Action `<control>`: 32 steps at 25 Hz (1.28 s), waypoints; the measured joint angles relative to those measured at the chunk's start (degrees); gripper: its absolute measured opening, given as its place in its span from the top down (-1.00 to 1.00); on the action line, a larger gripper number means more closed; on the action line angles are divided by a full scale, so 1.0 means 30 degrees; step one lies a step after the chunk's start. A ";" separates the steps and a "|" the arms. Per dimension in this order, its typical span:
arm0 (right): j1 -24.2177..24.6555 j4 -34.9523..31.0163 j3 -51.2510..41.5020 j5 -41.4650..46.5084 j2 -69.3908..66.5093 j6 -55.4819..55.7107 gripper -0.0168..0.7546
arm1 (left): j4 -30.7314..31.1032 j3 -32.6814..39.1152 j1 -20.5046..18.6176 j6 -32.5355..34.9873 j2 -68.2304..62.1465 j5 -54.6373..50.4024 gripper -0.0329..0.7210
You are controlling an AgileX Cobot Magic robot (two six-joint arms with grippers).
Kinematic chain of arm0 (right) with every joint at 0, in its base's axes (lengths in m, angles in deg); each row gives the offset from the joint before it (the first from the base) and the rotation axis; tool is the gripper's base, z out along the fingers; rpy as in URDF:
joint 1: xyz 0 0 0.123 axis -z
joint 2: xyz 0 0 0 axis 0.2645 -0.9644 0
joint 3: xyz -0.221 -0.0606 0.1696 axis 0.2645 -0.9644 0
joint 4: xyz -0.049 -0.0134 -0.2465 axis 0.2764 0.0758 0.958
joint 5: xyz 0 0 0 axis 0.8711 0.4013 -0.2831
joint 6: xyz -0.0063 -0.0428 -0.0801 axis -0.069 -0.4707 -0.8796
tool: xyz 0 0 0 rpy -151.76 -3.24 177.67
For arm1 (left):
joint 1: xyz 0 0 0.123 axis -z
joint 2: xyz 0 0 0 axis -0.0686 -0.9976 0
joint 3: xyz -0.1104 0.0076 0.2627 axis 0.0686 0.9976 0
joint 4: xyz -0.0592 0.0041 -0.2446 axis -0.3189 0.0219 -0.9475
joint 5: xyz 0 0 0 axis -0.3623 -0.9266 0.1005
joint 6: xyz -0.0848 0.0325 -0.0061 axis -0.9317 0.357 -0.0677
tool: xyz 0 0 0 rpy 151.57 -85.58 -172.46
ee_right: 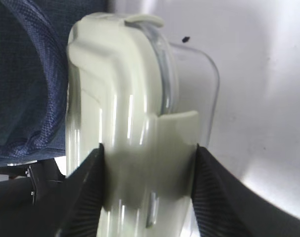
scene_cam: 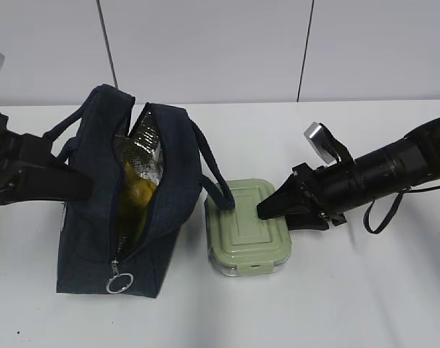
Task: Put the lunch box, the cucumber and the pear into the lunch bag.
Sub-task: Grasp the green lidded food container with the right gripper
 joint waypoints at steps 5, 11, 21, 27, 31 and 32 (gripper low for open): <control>0.0313 0.0517 0.0760 0.0422 0.0000 -0.0072 -0.05 | 0.0000 0.0000 0.0000 0.0000 0.0000 0.0020 0.95; 0.0980 0.0563 0.1436 0.0538 0.0000 0.0352 -0.05 | 0.0000 0.0000 0.0000 0.0000 0.0000 0.0020 0.95; 0.2402 0.0635 0.1481 0.0624 0.0000 0.0478 -0.05 | 0.0000 0.0000 0.0000 0.0000 0.0000 0.0034 0.95; 0.3048 0.0063 0.1481 0.0624 0.0000 0.0521 -0.05 | 0.0000 0.0000 0.0000 0.0000 0.0000 0.0034 0.95; 0.3048 -0.0643 0.1481 0.0624 0.0170 0.0565 -0.05 | 0.0000 0.0000 0.0000 0.0000 0.0000 0.0041 0.95; 0.3048 -0.0676 0.1481 0.0624 0.0315 0.0565 -0.05 | 0.0000 0.0000 0.0000 0.0000 0.0000 0.0041 0.95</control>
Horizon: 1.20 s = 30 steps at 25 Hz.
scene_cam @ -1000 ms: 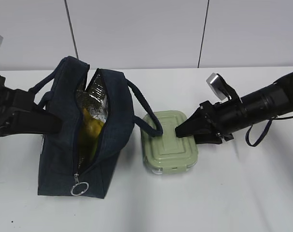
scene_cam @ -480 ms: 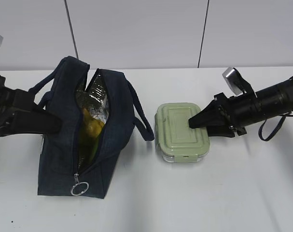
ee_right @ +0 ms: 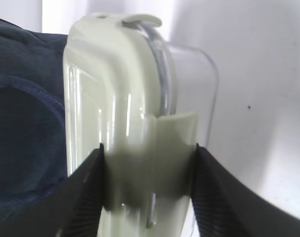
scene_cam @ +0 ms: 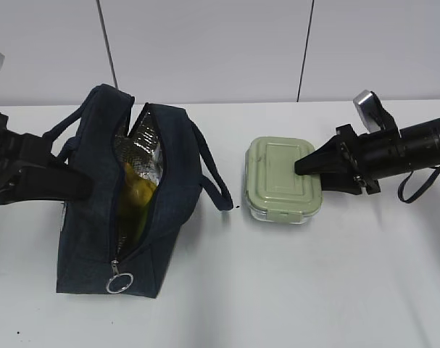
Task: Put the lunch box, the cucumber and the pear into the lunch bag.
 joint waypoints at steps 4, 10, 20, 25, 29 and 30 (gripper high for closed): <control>0.0000 -0.0045 0.0415 0.0000 0.0842 0.0042 -0.05 | 0.0000 0.0000 0.0000 0.0000 0.0000 0.0000 0.95; 0.0000 -0.0324 0.1653 0.0167 0.2534 0.0897 -0.05 | 0.0000 0.0000 0.0000 0.0000 0.0000 0.0015 0.95; -0.2758 -0.1614 0.3490 0.0357 0.3622 0.1826 -0.04 | 0.0000 0.0000 0.0000 0.0000 0.0000 0.0223 0.95; -0.5021 -0.1614 0.4748 0.0685 0.3622 0.2228 -0.04 | -0.0017 0.0000 0.0000 0.0000 0.0000 0.0323 0.95; -0.6421 -0.1614 0.5040 0.0843 0.3622 0.2337 -0.04 | -0.0017 0.0000 0.0000 0.0000 0.0000 0.0360 0.95; -0.6754 -0.1614 0.5040 0.0843 0.3622 0.2337 -0.04 | -0.0017 0.0000 0.0000 0.0000 0.0000 0.0375 0.95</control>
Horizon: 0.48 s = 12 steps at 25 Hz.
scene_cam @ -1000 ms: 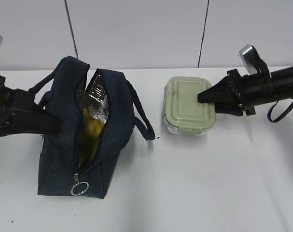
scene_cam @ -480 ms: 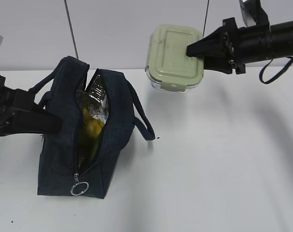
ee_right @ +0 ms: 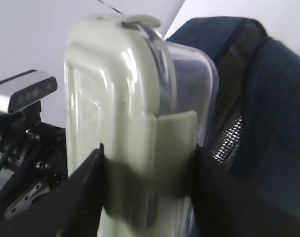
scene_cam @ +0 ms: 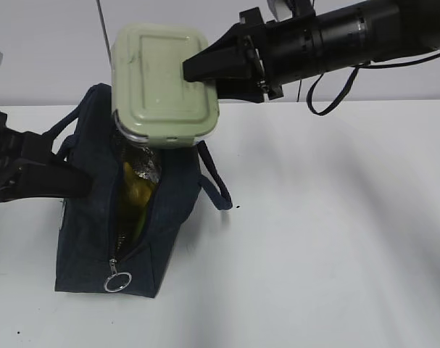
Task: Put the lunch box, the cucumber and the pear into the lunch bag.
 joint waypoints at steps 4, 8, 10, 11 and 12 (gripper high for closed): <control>-0.0957 0.0412 0.0000 -0.0130 0.0000 0.0000 -0.04 | 0.0000 0.0000 0.0000 0.0000 0.0000 0.0022 0.95; -0.1231 0.2207 0.0026 -0.1343 0.0000 0.0517 -0.04 | 0.0000 0.0000 0.0000 0.0000 0.0000 0.0068 0.95; -0.1231 0.4123 0.0026 -0.2241 0.0000 0.1441 -0.04 | 0.0000 0.0000 0.0000 0.0000 0.0000 0.0065 0.95; -0.1231 0.5091 0.0026 -0.2546 0.0000 0.1968 -0.04 | -0.0044 0.0000 0.0000 0.0000 0.0000 0.0065 0.95; -0.1197 0.5801 0.0026 -0.2686 0.0000 0.2459 -0.04 | -0.0084 0.0000 0.0000 0.0000 0.0000 0.0065 0.95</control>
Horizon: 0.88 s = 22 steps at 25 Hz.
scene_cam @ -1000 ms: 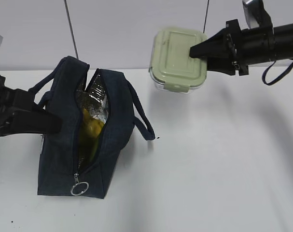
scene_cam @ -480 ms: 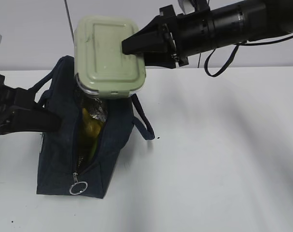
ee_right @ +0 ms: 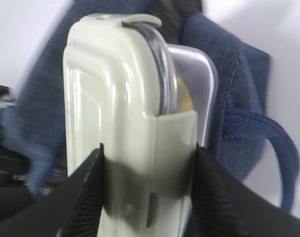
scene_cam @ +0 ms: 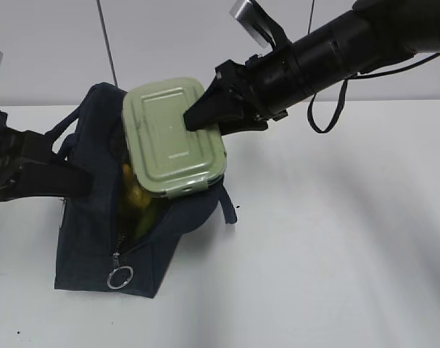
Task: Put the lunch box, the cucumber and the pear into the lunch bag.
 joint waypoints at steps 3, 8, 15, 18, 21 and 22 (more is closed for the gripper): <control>0.0000 0.1330 0.0000 -0.0089 -0.0110 0.1050 -0.04 | -0.0071 0.0000 0.0000 0.0000 0.0000 0.0000 0.95; -0.0151 0.1487 0.0000 -0.0401 -0.0110 0.1954 -0.04 | -0.0071 0.0000 0.0000 0.0000 0.0000 0.0000 0.95; -0.1158 0.1771 0.0018 -0.1300 -0.0493 0.2980 -0.04 | -0.0071 0.0000 0.0000 0.0000 0.0000 0.0000 0.95; -0.1544 0.1980 0.0018 -0.1566 -0.1178 0.3657 -0.04 | -0.0071 0.0000 0.0000 0.0018 0.0000 -0.0037 0.95; -0.1795 0.1980 0.0018 -0.1907 -0.1676 0.4068 -0.04 | -0.0071 0.0000 0.0000 0.0037 0.0000 -0.0152 0.95; -0.1881 0.1901 0.0045 -0.2090 -0.1721 0.4118 -0.04 | -0.0071 0.0000 0.0000 0.0037 0.0000 -0.0166 0.95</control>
